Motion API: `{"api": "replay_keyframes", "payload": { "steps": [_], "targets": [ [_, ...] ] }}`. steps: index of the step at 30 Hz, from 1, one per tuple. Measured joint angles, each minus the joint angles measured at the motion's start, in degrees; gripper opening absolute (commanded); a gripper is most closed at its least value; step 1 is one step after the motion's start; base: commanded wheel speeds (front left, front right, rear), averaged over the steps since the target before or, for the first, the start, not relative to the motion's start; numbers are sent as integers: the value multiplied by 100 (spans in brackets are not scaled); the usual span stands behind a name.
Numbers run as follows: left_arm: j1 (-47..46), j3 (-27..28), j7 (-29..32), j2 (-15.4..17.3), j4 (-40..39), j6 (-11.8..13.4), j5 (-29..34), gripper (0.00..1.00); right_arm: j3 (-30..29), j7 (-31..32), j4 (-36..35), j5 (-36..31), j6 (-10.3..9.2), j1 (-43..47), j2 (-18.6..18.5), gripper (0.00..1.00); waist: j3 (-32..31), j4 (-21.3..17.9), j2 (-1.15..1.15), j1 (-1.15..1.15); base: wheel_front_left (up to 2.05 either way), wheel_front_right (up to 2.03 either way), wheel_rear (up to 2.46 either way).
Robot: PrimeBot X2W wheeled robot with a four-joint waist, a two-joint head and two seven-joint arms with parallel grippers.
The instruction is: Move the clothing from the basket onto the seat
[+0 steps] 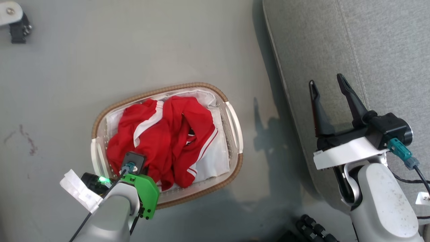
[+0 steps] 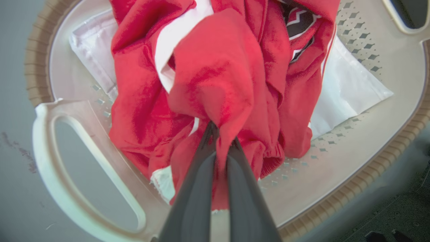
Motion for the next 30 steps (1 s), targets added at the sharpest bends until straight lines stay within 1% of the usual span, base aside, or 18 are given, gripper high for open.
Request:
{"api": "replay_keyframes", "payload": {
  "steps": [6,12,15,23,30],
  "targets": [
    [192,-18,-86,-41,-332,-38,-58,0,-119,0,90,-152,1,216,1,100,-445,103,0,0,0,0,0],
    [436,-30,-98,27,-1147,-48,19,0,-288,0,186,-370,1,519,2,100,-1033,263,0,0,0,0,0],
    [555,-76,-98,163,-1508,-51,131,0,-324,0,231,-433,1,712,2,100,-1390,364,0,0,0,0,0],
    [531,-270,-98,528,-2334,-57,561,0,-338,0,327,-513,1,1185,3,100,-2318,619,0,0,0,0,0],
    [88,-422,-98,737,-2877,-75,709,0,-276,0,391,-547,1,1483,2,100,-3086,800,0,-1,0,0,0]
  ]
}}
